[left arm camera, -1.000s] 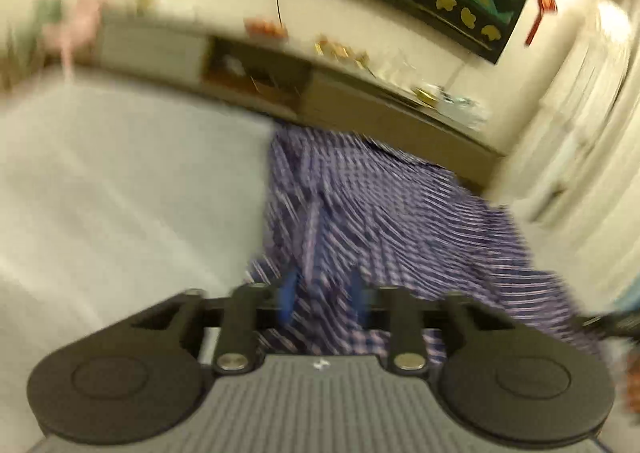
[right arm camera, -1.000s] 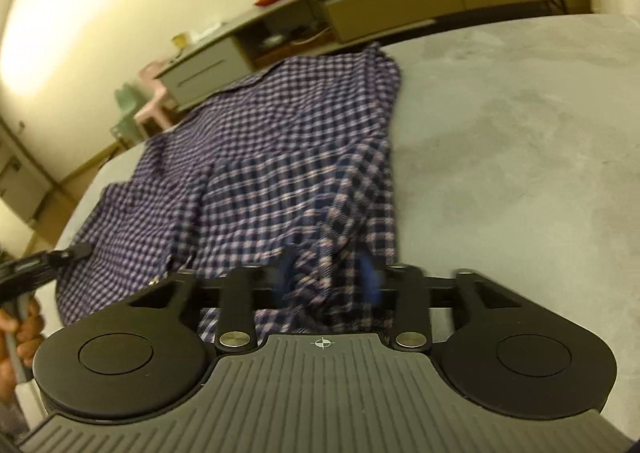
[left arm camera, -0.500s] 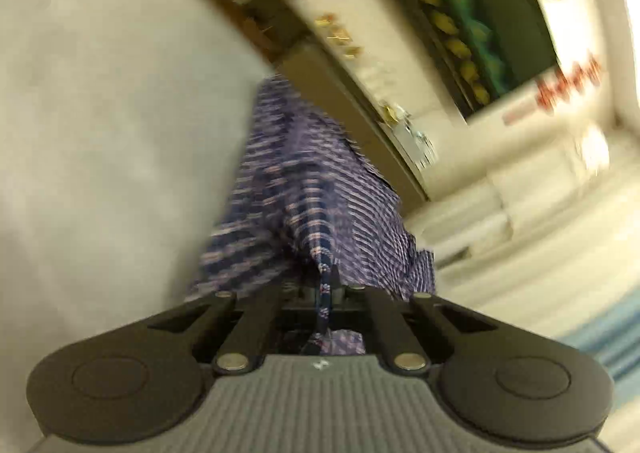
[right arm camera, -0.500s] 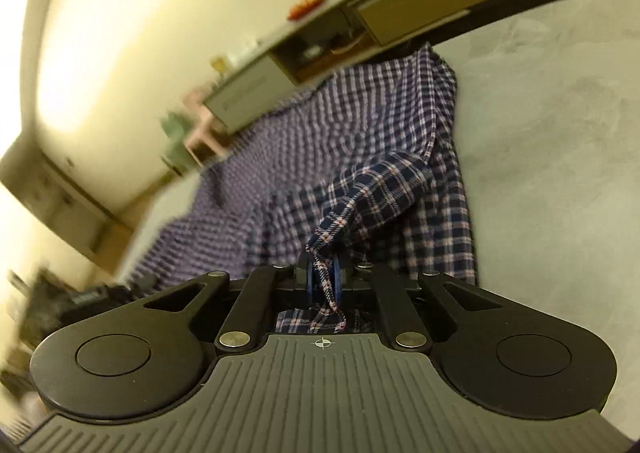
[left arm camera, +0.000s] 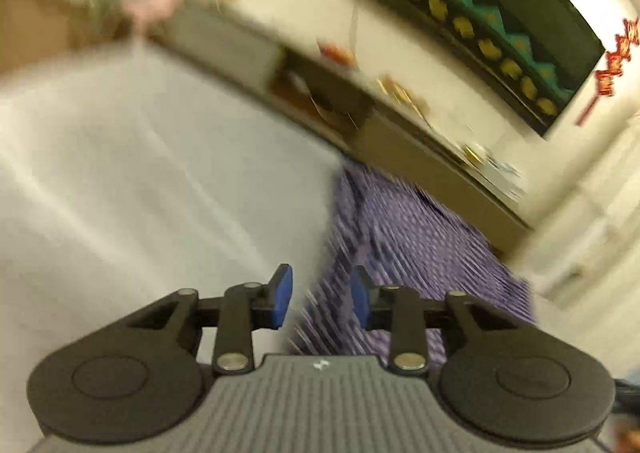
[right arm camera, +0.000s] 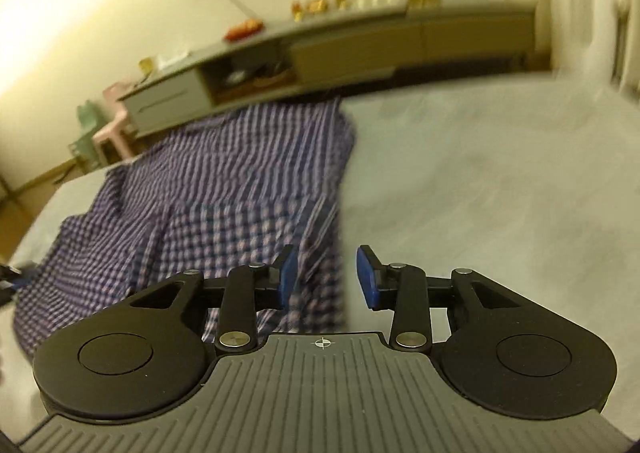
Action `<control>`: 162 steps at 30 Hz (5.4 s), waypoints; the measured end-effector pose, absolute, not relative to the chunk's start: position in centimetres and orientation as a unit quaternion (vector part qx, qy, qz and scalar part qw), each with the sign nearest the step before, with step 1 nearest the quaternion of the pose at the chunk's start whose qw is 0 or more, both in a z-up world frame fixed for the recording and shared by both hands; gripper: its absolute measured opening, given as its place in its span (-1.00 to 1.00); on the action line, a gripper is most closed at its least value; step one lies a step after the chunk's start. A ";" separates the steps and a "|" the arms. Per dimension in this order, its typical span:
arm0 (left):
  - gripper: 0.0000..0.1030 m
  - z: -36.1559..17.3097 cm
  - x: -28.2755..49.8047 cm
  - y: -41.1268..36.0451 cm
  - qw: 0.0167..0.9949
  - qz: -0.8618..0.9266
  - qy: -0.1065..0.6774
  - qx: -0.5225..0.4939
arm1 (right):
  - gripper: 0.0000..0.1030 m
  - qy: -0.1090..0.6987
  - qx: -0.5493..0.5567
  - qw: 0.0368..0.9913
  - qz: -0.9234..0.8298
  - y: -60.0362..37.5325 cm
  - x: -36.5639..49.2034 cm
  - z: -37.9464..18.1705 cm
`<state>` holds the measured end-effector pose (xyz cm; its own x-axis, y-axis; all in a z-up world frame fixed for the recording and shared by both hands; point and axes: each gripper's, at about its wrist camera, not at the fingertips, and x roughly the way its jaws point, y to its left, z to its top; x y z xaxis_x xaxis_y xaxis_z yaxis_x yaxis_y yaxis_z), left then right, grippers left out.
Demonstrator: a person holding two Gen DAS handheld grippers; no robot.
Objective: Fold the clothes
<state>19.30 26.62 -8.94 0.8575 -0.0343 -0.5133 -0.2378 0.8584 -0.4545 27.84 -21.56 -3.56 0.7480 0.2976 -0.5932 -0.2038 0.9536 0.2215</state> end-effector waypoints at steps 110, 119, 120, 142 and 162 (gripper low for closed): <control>-0.19 -6.9 14.0 11.5 0.908 -0.030 0.412 -0.063 | 0.09 0.560 0.201 0.712 0.373 -6.3 27.6 -10.4; -0.19 -7.5 14.2 11.8 0.910 -0.050 0.407 -0.058 | 0.09 0.514 0.327 0.685 0.399 -5.3 29.2 -11.8; -0.19 -7.5 14.2 11.8 0.911 -0.052 0.406 -0.055 | 0.09 0.501 0.341 0.687 0.400 -5.4 29.4 -11.8; 0.13 -4.9 16.8 21.6 0.918 0.019 0.357 -0.172 | 0.17 0.430 0.174 0.846 0.263 -11.4 28.1 -5.1; -0.22 -9.5 34.9 22.5 0.915 -0.021 0.389 -0.107 | -0.25 0.442 0.016 0.864 0.242 -12.5 44.1 -7.1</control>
<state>34.88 22.49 -9.51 0.6965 -0.1206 -0.7073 -0.0451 0.9764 -0.2110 44.12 -12.49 -7.12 0.4925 0.4323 -0.7554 -0.4047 0.8821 0.2409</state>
